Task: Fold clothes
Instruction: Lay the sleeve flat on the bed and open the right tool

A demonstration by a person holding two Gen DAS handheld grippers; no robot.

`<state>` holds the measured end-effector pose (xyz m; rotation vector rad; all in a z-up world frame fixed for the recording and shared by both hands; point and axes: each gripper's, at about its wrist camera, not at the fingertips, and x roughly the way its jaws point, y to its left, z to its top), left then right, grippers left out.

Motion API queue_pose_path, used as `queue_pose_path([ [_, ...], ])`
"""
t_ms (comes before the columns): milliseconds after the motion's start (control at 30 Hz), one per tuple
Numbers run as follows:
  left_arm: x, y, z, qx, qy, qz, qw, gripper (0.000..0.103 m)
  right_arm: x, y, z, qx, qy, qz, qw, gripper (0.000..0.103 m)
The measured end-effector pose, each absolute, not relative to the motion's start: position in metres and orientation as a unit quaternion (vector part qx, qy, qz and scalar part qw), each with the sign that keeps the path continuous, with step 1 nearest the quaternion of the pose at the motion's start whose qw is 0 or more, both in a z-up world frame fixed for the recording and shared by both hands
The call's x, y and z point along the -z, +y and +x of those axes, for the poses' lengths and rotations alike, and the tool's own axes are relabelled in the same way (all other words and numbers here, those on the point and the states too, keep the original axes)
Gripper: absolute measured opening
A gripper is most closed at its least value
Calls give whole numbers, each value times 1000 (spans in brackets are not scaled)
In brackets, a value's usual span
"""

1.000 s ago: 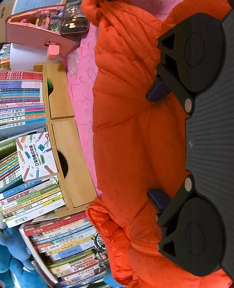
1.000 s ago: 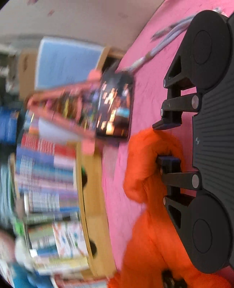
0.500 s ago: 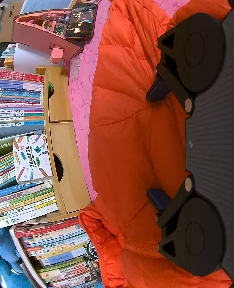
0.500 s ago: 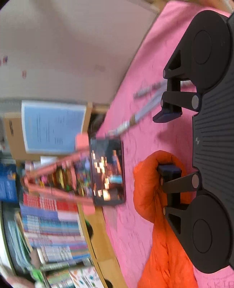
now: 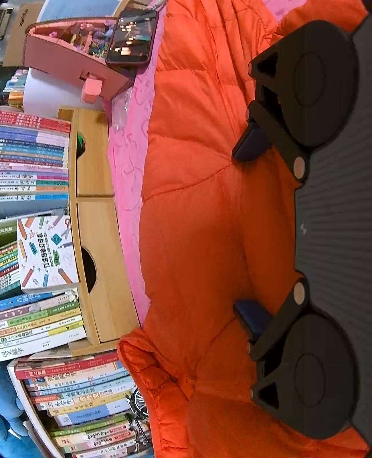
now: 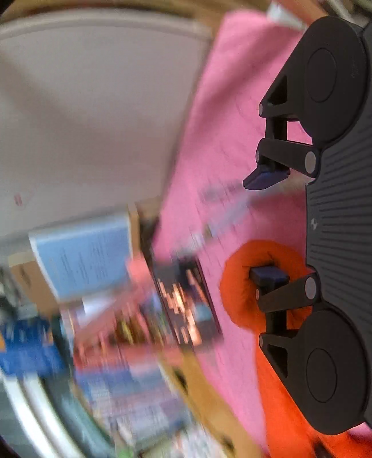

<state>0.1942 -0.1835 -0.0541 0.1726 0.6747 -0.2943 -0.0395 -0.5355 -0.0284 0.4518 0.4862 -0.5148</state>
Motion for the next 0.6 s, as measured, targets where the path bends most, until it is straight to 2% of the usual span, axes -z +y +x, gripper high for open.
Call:
queue_pose_path([
  [100,54,-184,194,141,330,86,929,103,15,-523,-56,162,228,194,940,57],
  [200,54,-184,194,139,329,88,930,103,-4,-518,-62,141,181,184,956,80],
  [267,54,-184,194,138,329,89,930,103,-10,-513,-49,148,176,166,959,81],
  [367,54,-185,195,137,328,89,930,103,-5,-497,-8,181,224,102,952,81],
  [433,54,-185,195,136,328,89,930,103,11,-492,18,188,263,90,942,76],
  [467,54,-185,196,135,329,88,931,103,20,-492,29,192,283,93,935,58],
  [500,54,-184,196,136,329,88,930,103,29,-493,34,195,296,103,929,51],
  [600,54,-184,196,137,329,86,930,103,41,-497,33,208,299,121,923,46],
])
